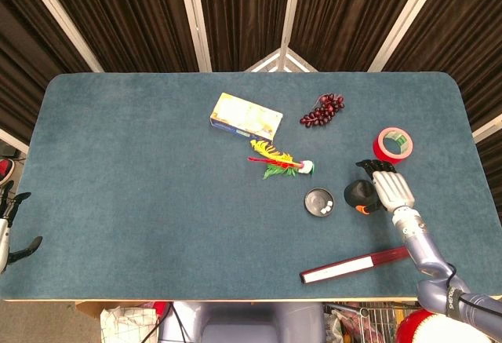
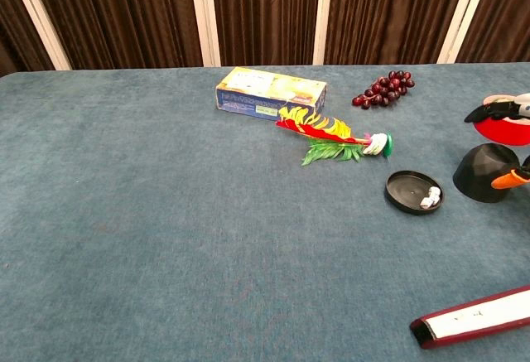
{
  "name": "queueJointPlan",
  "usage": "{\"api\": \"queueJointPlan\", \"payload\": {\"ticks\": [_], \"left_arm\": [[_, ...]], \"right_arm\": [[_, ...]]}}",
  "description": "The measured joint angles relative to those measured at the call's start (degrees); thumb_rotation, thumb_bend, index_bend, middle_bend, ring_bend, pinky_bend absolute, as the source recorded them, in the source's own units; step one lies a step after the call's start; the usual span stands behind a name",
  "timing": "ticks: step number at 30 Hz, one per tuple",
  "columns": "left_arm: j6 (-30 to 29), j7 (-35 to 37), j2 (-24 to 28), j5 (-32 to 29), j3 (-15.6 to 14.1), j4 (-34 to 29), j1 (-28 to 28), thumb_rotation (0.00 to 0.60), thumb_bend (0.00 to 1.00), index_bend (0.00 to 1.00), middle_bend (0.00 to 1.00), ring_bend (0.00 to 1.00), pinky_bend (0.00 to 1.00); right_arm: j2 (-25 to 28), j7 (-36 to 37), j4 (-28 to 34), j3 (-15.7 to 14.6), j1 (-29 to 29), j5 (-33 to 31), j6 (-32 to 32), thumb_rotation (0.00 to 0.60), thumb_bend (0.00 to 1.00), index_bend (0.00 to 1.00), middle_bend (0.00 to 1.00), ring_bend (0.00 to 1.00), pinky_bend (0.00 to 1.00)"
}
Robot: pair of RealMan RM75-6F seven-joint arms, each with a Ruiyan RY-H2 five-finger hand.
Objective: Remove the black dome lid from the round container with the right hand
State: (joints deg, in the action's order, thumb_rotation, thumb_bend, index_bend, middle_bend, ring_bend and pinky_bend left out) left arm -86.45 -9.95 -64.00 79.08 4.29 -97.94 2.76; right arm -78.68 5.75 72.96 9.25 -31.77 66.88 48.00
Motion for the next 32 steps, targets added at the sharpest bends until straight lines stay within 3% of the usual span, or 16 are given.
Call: {"api": "queueJointPlan", "payload": {"ticks": [11,22,32], "left_arm": [[0.09,0.12,0.05,-0.06,0.03,-0.01,0.03,0.6,0.31,0.2,0.0,0.0,0.09],[0.51,0.84,0.35,0.21,-0.12,-0.11,0.19,0.6,0.31,0.2,0.0,0.0,0.09],[0.63,2.12,0.96,0.37,-0.08,-0.15,0.18,0.6,0.31,0.2,0.0,0.0,0.09]], "right_arm": [[3.07,1.71,5.37,1.07,1.9,2.03,5.54,0.6,0.08,0.1,0.06,0.06,0.0],[7.82,0.66,14.01,-2.12,11.07,9.76,22.72,0.6,0.08,0.1,0.06,0.06,0.0],[8.26,-7.96,11.85,-6.03,19.83,17.27,38.27,0.6,0.08,0.1,0.06,0.06,0.0]]}}
